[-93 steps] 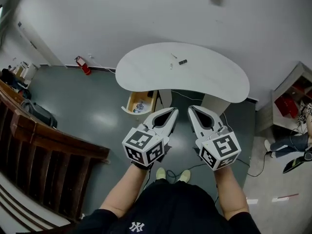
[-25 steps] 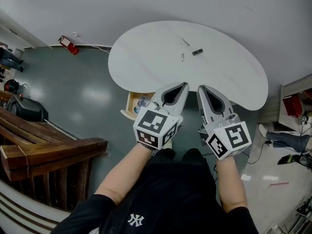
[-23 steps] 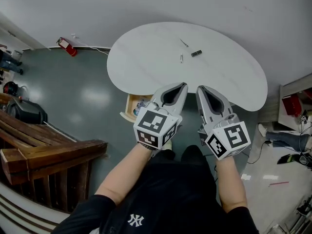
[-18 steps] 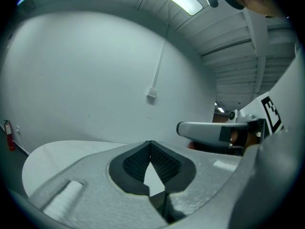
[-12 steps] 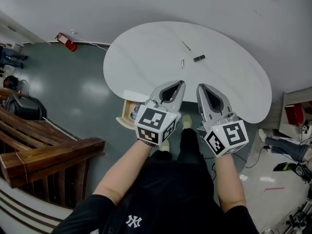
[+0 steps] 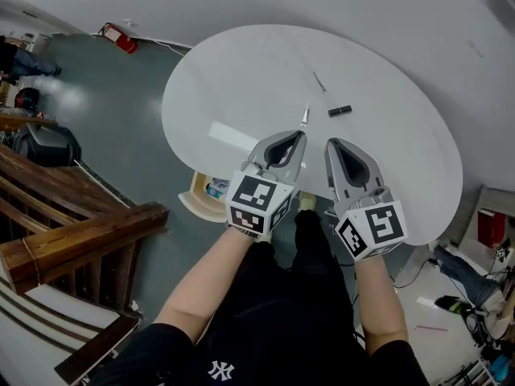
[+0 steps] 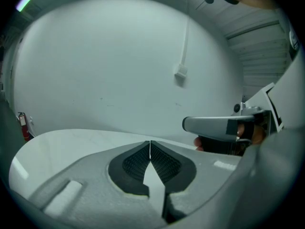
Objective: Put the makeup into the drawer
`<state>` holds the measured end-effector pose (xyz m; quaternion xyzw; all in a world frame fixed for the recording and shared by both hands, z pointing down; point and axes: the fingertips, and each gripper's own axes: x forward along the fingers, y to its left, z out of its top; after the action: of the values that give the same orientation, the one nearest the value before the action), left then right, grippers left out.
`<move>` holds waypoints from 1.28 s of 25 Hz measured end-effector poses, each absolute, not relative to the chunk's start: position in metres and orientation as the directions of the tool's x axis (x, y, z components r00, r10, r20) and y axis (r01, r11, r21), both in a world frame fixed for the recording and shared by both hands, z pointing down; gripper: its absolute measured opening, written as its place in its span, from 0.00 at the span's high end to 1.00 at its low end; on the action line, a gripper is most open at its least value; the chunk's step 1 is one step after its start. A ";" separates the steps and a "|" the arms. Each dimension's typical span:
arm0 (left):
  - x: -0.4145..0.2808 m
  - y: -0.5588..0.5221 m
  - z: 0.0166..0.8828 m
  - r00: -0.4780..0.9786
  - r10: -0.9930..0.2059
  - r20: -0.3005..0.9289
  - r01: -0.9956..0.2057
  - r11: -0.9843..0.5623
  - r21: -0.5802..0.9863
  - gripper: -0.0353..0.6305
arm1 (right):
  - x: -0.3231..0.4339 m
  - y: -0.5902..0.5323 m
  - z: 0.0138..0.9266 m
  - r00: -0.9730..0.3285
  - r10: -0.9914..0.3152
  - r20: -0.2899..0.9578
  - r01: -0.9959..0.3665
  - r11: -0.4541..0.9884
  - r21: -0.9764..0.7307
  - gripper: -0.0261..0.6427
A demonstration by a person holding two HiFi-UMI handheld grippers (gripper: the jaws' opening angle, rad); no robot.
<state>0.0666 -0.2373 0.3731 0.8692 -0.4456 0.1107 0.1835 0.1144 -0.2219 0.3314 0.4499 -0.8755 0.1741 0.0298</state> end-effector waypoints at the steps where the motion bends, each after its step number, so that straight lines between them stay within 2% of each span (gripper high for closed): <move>1: 0.069 -0.245 0.383 0.570 -0.736 0.366 -0.821 -0.526 0.221 0.93 | 0.116 -0.230 0.340 -0.603 -0.769 0.214 -0.792 0.543 -0.280 0.94; 13: 0.084 -0.311 0.501 0.466 -0.726 0.506 -0.881 -0.432 0.191 0.93 | 0.127 -0.294 0.421 -0.676 -0.691 0.255 -0.733 0.596 -0.328 0.94; 17: 0.085 -0.323 0.533 0.433 -0.711 0.554 -0.895 -0.413 0.169 0.85 | 0.129 -0.305 0.439 -0.685 -0.678 0.265 -0.724 0.595 -0.349 0.94; 32: 0.085 -0.341 0.595 0.296 -0.671 0.679 -0.936 -0.347 0.064 0.81 | 0.144 -0.325 0.475 -0.698 -0.657 0.284 -0.710 0.581 -0.399 0.94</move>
<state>0.0851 -0.3409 0.5948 0.7704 -0.5214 0.2831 0.2333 0.1441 -0.3253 0.4749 0.3851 -0.8874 0.2478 0.0528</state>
